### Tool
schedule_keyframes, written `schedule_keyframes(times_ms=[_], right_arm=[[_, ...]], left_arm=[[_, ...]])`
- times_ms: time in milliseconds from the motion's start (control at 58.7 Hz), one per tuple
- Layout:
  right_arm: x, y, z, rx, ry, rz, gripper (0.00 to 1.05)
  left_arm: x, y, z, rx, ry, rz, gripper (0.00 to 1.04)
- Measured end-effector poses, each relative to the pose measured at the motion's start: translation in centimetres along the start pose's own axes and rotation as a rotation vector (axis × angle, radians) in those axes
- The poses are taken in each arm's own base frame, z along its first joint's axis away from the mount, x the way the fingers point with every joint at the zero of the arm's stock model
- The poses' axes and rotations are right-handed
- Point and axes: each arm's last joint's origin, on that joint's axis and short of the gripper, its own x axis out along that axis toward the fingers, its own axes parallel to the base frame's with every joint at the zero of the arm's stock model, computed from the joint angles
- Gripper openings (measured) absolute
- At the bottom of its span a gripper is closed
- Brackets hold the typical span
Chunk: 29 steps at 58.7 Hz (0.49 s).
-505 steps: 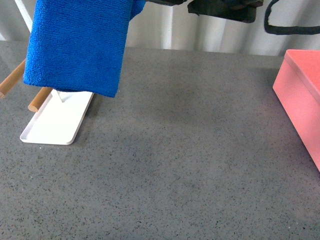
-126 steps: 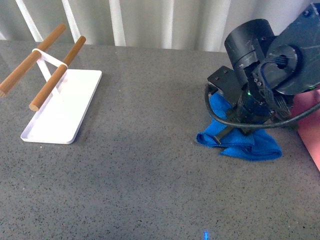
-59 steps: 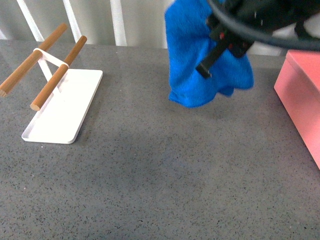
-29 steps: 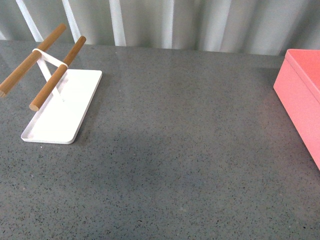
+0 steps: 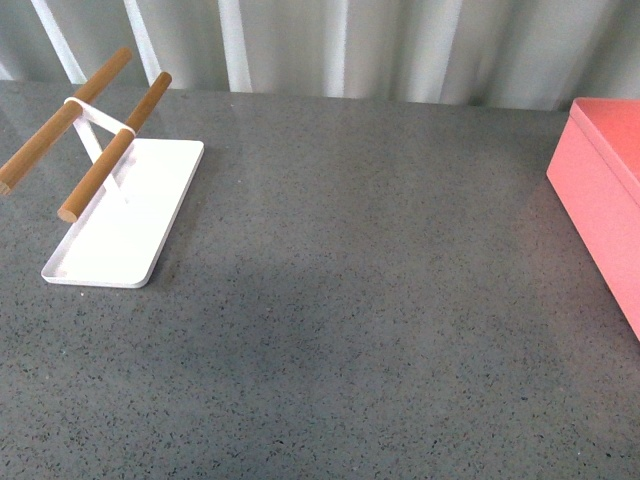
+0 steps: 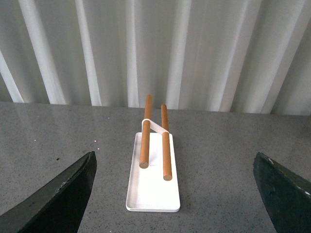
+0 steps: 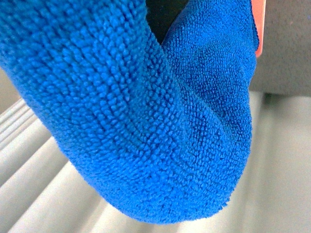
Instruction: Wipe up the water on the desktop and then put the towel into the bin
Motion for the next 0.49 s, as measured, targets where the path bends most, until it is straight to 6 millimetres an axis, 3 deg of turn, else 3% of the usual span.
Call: schedule_keyframes(times_ms=[136,358,494], right_arm=[[0.5,-0.6,-1.0,0.022,-0.007,-0.001,0.03],[1.4,-2.6,1.7,0.097,-0.159,-0.042,0.03],[2.0,-3.0,0.9,0.116,-0.089,-0.088,0.03]], left_arm=[[0.0,0.0,0.0,0.0,0.0,0.0,0.98],[0.0,0.0,0.0,0.0,0.0,0.0,0.98],[0.0,0.0,0.0,0.0,0.0,0.0,0.98]])
